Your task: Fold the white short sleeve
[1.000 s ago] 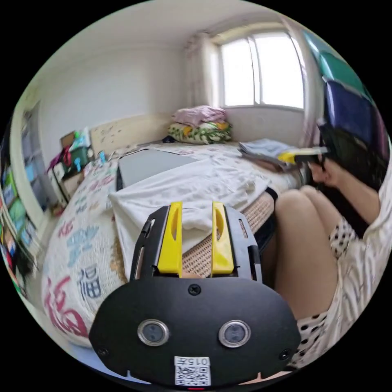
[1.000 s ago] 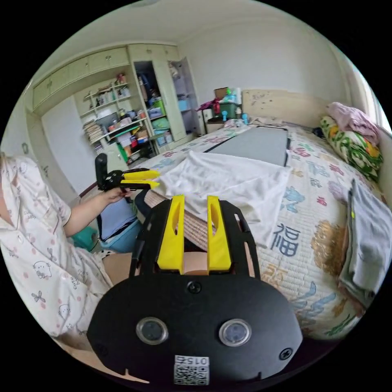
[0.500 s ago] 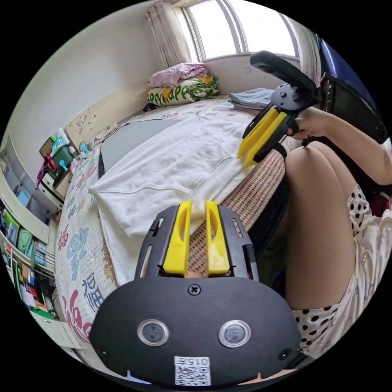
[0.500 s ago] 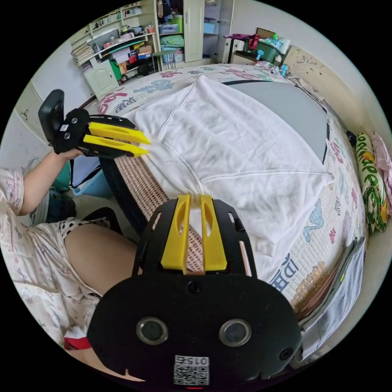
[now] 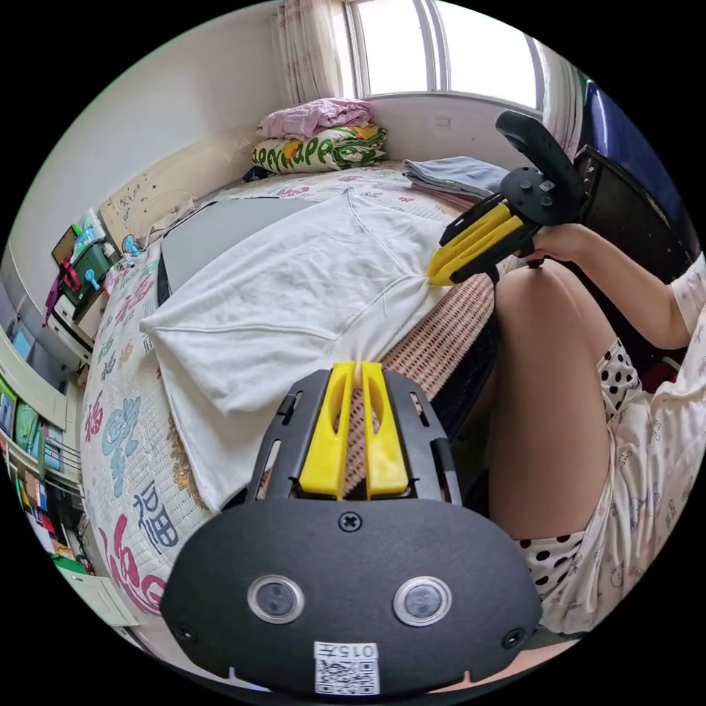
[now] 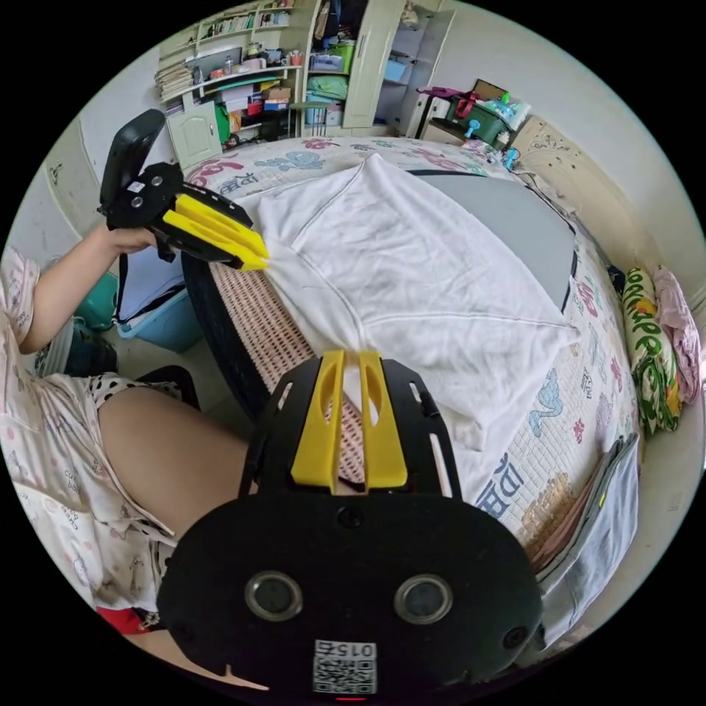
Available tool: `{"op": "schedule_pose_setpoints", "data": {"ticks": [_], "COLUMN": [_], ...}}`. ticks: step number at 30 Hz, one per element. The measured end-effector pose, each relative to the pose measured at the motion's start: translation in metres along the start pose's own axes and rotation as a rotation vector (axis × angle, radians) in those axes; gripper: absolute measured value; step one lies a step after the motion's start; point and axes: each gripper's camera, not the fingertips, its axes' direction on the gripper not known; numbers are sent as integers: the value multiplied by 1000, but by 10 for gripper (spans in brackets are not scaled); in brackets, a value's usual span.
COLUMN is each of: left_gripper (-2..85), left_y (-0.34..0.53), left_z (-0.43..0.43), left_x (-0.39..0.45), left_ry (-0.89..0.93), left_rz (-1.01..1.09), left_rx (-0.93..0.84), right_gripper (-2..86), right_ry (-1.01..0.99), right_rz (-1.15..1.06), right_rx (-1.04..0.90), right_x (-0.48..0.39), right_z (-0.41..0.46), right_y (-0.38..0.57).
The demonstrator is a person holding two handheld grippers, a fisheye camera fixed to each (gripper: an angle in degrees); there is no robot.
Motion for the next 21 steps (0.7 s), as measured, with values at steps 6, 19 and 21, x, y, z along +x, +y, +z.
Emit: {"op": "schedule_pose_setpoints", "data": {"ticks": [6, 19, 21], "left_gripper": [42, 96, 99], "left_y": [4, -268, -326], "left_z": [-72, 1, 41], "left_x": [-65, -138, -139], "left_ry": [47, 138, 133], "left_rz": [-35, -23, -19], "left_rx": [149, 213, 164], "right_gripper": [59, 116, 108], "right_ry": [-6, -204, -255], "right_rz": [350, 949, 957], "right_rx": [351, 485, 512], "right_x": [108, 289, 302], "right_z": [-171, -212, -224], "right_y": [29, 10, -6]}}
